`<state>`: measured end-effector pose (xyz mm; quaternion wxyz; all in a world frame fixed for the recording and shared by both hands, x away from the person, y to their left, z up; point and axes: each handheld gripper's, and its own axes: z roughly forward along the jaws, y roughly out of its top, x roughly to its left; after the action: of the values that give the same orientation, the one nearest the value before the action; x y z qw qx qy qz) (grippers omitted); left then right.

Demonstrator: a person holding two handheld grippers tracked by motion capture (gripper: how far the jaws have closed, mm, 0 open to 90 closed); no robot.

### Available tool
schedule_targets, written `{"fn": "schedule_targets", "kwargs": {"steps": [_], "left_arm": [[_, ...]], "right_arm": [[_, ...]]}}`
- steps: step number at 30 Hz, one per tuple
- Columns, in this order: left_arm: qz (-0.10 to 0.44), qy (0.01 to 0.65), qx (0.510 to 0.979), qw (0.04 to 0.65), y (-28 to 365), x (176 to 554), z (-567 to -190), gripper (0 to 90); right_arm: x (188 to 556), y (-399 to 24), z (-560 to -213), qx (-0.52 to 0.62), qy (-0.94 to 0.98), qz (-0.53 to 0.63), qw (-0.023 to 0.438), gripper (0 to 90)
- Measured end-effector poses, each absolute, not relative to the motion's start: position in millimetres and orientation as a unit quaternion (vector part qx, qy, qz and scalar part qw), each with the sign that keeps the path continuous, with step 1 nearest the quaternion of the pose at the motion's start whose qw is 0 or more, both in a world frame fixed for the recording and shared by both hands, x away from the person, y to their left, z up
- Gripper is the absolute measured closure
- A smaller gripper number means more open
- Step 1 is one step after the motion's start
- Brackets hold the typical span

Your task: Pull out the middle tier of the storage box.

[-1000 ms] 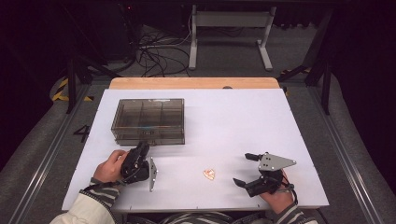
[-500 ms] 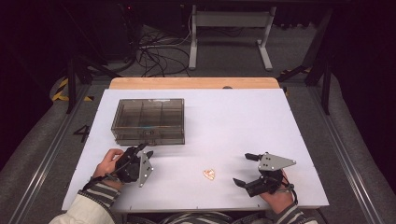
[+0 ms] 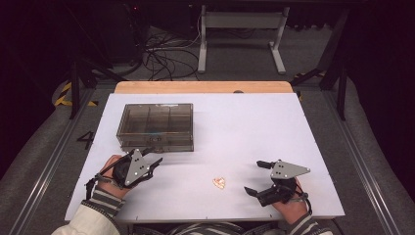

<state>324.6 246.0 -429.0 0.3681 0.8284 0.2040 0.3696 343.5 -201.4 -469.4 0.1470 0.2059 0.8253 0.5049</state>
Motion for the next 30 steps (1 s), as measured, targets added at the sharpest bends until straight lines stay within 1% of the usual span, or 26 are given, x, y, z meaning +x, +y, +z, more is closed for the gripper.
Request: {"fn": "schedule_targets", "kwargs": {"steps": [4,7,9,11,15,17,25,30], "left_arm": [[0.366,0.207,0.827,0.373,248,327,-426,56.7],[0.315,0.219,0.839,0.385,253,334,-418,50.3],[0.286,0.224,0.845,0.392,255,338,-415,48.1],[0.273,0.230,0.846,0.397,257,341,-413,45.8],[0.237,0.237,0.847,0.411,262,345,-408,44.7],[0.232,0.242,0.845,0.416,265,346,-407,43.0],[0.216,0.246,0.845,0.423,271,350,-403,43.1],[0.220,0.248,0.848,0.413,274,353,-399,42.4]], "right_arm": [[343,-201,-469,0.206,0.826,0.503,0.148,2.4],[343,-202,-469,0.206,0.826,0.504,0.148,2.3],[343,-202,-469,0.208,0.824,0.505,0.147,2.4],[343,-202,-469,0.206,0.826,0.504,0.148,2.3],[343,-201,-469,0.206,0.826,0.503,0.149,2.4],[343,-201,-469,0.206,0.826,0.503,0.149,2.3],[343,-201,-469,0.206,0.826,0.503,0.148,2.4],[343,-201,-469,0.206,0.826,0.503,0.149,2.4]]}}
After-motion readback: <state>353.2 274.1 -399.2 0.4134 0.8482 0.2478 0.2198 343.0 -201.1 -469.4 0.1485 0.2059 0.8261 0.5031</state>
